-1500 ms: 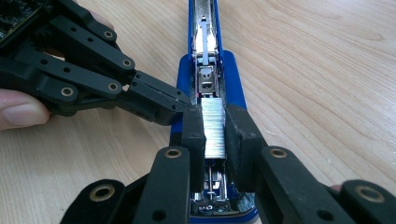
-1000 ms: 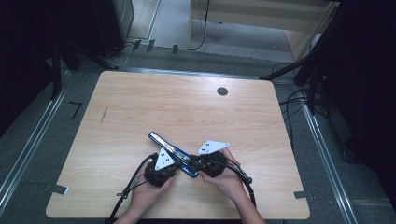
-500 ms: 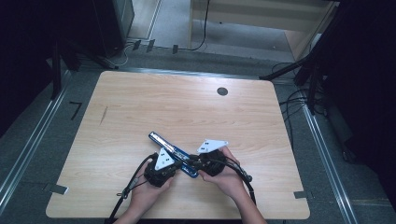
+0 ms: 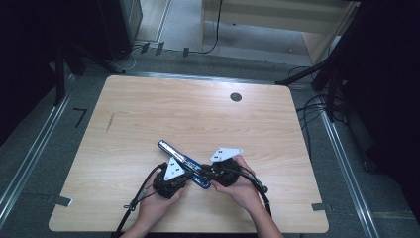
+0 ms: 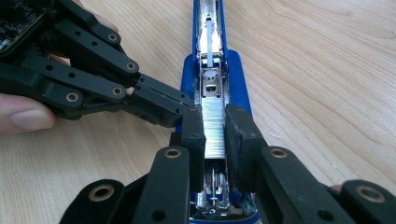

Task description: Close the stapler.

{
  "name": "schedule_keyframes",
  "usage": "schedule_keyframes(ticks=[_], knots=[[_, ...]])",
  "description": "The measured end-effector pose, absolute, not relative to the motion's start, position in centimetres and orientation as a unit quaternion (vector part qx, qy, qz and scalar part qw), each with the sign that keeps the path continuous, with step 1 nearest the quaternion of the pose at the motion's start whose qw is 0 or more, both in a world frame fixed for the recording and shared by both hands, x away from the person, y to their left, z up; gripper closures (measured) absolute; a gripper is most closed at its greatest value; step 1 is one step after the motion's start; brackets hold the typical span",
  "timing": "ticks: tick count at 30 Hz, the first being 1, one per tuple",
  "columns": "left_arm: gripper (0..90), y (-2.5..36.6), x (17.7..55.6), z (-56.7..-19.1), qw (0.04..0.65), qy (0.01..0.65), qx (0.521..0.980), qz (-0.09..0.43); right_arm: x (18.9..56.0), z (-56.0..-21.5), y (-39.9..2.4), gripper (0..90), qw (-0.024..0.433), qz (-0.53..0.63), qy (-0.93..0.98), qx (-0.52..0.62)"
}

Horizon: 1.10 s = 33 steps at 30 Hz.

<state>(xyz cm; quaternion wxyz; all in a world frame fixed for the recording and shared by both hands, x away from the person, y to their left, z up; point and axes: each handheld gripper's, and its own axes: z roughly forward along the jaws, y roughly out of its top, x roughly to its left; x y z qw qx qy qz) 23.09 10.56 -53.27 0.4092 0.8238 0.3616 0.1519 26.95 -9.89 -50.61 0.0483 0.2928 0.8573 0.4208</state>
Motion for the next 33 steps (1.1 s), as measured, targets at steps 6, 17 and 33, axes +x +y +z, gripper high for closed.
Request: schedule_keyframes(ticks=[6,17,33], knots=[[90.0,10.58,23.1,-53.26,0.409,0.362,0.824,0.151,26.91,-50.53,-9.94,79.6,0.049,0.421,0.856,0.295],[90.0,10.58,23.11,-53.26,0.409,0.362,0.824,0.151,26.89,-50.54,-9.99,79.6,0.046,0.42,0.856,0.298],[90.0,10.57,23.1,-53.26,0.409,0.362,0.824,0.151,26.84,-50.41,-10.16,79.8,0.043,0.413,0.86,0.296]])
